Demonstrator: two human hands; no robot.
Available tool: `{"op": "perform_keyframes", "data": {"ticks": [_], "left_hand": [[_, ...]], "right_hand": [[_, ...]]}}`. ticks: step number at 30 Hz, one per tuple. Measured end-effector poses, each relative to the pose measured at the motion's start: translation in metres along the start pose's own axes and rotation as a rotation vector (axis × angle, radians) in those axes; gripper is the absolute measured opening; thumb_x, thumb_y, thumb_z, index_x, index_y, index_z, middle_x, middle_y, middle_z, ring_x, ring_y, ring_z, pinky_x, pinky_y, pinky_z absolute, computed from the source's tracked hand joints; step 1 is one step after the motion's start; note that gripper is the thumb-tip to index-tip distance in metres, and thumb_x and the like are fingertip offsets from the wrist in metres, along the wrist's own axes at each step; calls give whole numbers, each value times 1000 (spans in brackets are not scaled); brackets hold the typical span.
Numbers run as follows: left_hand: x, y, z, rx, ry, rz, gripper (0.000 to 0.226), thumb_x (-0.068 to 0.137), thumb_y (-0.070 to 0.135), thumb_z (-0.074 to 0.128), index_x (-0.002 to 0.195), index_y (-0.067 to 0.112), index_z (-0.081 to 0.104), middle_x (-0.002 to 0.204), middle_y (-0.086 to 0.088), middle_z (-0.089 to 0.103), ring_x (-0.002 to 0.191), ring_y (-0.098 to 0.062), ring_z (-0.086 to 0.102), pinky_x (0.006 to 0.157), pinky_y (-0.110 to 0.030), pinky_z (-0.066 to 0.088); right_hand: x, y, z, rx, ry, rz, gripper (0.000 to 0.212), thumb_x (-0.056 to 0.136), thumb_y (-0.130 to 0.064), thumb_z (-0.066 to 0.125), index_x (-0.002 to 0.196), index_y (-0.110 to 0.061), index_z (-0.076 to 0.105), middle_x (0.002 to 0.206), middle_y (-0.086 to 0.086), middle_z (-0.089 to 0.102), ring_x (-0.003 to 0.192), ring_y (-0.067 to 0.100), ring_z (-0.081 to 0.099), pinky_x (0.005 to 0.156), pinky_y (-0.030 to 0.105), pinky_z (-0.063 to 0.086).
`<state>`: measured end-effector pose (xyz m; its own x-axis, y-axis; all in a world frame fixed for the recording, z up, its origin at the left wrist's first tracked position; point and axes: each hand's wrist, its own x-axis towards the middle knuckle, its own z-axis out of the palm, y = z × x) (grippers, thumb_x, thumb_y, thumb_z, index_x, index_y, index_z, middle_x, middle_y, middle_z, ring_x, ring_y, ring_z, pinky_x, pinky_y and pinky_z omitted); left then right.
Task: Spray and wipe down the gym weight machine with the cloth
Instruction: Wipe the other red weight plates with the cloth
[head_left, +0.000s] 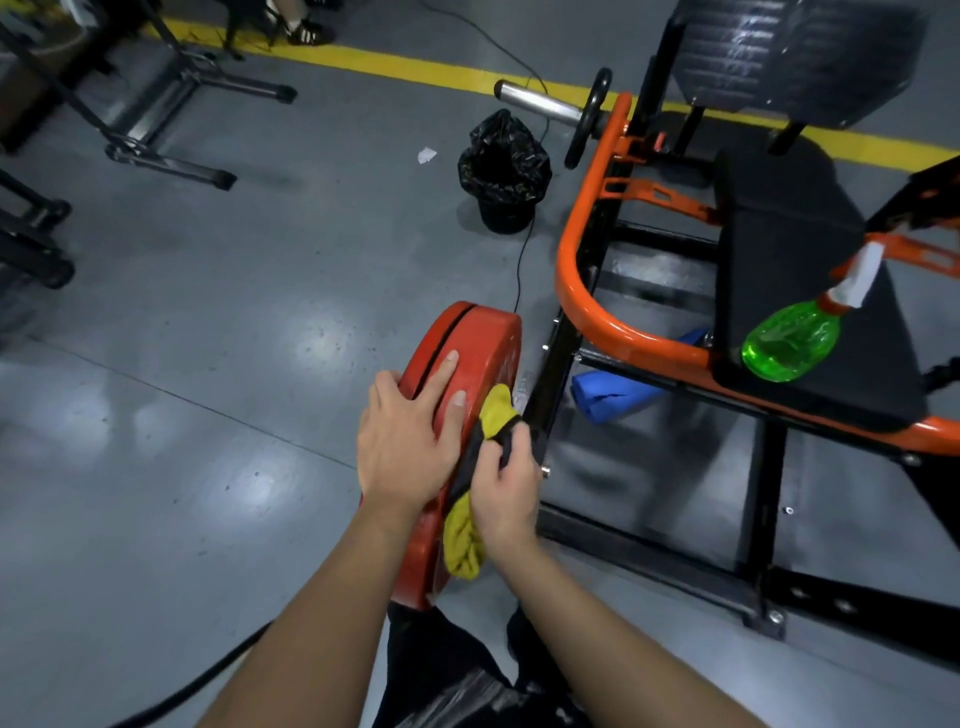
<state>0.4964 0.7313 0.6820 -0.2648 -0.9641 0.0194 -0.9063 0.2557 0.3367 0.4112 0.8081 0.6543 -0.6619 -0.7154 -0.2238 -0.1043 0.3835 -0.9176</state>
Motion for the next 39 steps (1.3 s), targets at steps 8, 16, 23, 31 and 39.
{"op": "perform_keyframes", "data": {"ticks": [8, 16, 23, 31, 39], "left_hand": [[-13, -4, -2, 27, 14, 7, 63, 92, 73, 51, 150, 54, 36, 108, 1, 34, 99, -22, 50, 79, -40, 55], [-15, -8, 0, 13, -10, 16, 81, 92, 72, 44, 161, 42, 14, 114, -5, 42, 105, -24, 48, 85, -41, 51], [56, 23, -6, -397, 405, -437, 65, 83, 26, 62, 142, 5, 46, 129, -21, 43, 120, -41, 41, 101, -49, 35], [130, 84, 33, 273, -180, -89, 48, 93, 44, 45, 134, 22, 56, 145, -16, 39, 133, -37, 36, 106, -51, 31], [150, 74, 22, 311, -675, -157, 74, 91, 73, 40, 157, 43, 27, 162, -14, 23, 147, -41, 27, 116, -50, 30]], "right_hand": [[125, -1, 1, -266, -161, 141, 21, 103, -28, 41, 112, -11, 49, 106, 23, 65, 100, 41, 61, 75, 42, 40], [85, 33, 9, -272, 46, -96, 36, 95, -34, 37, 113, -7, 53, 105, 15, 62, 99, 36, 59, 76, 41, 42], [84, 29, 8, -366, 50, -132, 40, 95, -34, 37, 122, -9, 54, 109, 16, 65, 102, 37, 61, 78, 45, 47], [90, 37, -5, -412, -169, -81, 30, 105, -35, 42, 121, -10, 45, 114, 21, 65, 103, 43, 62, 83, 49, 49], [85, 49, -25, -338, -506, 0, 144, 58, -80, 77, 161, -13, 4, 164, 5, 26, 151, 22, 26, 123, 44, 30]]}}
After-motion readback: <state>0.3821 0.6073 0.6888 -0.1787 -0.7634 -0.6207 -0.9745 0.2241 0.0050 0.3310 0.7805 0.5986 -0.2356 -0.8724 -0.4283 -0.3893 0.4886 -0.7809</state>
